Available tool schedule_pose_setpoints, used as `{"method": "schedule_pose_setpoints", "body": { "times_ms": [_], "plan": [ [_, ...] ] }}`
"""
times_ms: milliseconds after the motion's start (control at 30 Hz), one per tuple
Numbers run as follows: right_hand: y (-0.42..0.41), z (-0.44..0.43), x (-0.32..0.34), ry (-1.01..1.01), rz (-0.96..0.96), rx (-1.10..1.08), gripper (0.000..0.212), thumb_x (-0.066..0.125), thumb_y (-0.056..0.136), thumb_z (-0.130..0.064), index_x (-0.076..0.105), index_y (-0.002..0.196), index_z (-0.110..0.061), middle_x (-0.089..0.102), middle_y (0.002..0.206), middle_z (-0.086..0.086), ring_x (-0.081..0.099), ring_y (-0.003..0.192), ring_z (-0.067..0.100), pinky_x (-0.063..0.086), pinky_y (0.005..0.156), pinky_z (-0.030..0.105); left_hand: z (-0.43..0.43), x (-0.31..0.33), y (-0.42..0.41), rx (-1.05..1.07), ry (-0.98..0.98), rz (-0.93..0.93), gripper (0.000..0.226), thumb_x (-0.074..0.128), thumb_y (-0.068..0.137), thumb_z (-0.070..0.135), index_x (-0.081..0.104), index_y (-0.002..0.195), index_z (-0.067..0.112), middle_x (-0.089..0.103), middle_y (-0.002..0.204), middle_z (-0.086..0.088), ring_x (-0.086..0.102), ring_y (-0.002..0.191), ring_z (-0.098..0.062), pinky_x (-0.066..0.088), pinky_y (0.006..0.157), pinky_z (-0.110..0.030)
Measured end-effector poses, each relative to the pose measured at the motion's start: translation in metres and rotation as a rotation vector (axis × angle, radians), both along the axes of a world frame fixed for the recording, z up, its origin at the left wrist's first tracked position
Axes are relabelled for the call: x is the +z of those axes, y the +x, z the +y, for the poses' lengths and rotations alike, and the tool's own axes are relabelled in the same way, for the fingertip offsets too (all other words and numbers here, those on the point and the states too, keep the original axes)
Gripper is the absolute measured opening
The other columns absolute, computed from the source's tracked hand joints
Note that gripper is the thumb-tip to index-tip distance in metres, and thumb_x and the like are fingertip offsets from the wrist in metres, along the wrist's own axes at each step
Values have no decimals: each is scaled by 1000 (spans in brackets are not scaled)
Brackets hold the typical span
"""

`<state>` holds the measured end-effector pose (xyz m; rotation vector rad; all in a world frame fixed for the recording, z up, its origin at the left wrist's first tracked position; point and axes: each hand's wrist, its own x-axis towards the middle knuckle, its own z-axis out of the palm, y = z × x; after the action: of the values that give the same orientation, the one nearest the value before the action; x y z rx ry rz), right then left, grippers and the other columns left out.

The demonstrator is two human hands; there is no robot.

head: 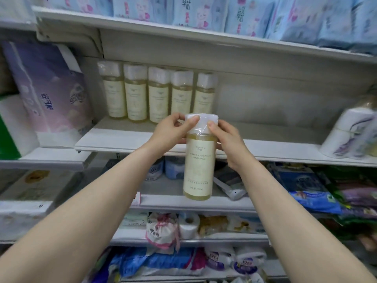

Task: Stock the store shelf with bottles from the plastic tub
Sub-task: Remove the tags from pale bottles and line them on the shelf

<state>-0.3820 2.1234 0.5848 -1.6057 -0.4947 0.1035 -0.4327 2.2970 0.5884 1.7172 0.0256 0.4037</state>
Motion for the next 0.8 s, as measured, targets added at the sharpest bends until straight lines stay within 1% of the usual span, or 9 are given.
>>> {"method": "schedule_pose_setpoints", "body": {
  "times_ms": [67,133,167,233,300,400,500,700,800],
  "plan": [
    [13,-6,7,-5,-25,-15,30,62,97,-35,66,119,-15,73,113,5,70,101,18,56,83,33,-8,6,8,-17,36,-8,58,74,70,60,61,108,17,67,93,-8,72,87,-17,60,78,-33],
    [26,-10,13,-5,-50,-34,29,63,96,-35,67,117,-15,72,113,5,69,104,22,56,87,37,-14,11,15,-15,89,-13,64,77,67,58,59,116,21,71,101,-6,72,93,-15,60,82,-32],
    [31,-13,17,3,-53,-42,28,63,97,-34,67,117,-15,72,114,7,69,102,23,56,86,38,-18,14,19,-17,118,-20,64,80,70,52,57,121,22,71,103,-3,71,94,-12,59,84,-32],
    [42,-18,25,24,-53,-57,26,62,97,-33,66,116,-15,71,113,7,69,95,20,56,78,35,-27,20,24,-45,146,-44,63,83,77,33,52,129,20,70,106,3,70,95,-7,58,84,-26],
    [53,-23,33,42,-64,-72,25,61,98,-33,66,115,-15,71,110,5,69,90,17,54,71,29,-36,25,32,-76,161,-75,62,83,78,18,50,131,19,68,111,6,69,97,-1,55,82,-19],
    [66,-28,42,69,-81,-73,27,61,98,-32,66,117,-14,72,110,5,69,93,16,52,72,26,-47,31,42,-67,142,-117,66,81,78,9,48,136,12,64,118,7,66,97,7,50,79,-10],
    [76,-31,47,93,-102,-59,28,62,97,-33,66,118,-14,72,109,5,69,93,16,52,74,27,-52,35,54,-44,107,-144,73,82,78,8,44,140,12,61,124,4,63,103,5,50,81,-11],
    [93,-38,57,142,-132,-43,26,63,97,-30,67,118,-15,73,105,3,68,93,14,54,77,28,-58,43,75,-44,96,-186,74,82,75,3,43,137,13,60,126,2,63,109,0,51,86,-13],
    [99,-41,56,162,-131,-35,27,62,98,-27,66,121,-14,73,108,4,68,95,14,55,81,28,-60,43,85,-53,104,-197,77,83,74,4,43,139,11,58,133,-3,61,117,-7,51,98,-21]
  ]
}}
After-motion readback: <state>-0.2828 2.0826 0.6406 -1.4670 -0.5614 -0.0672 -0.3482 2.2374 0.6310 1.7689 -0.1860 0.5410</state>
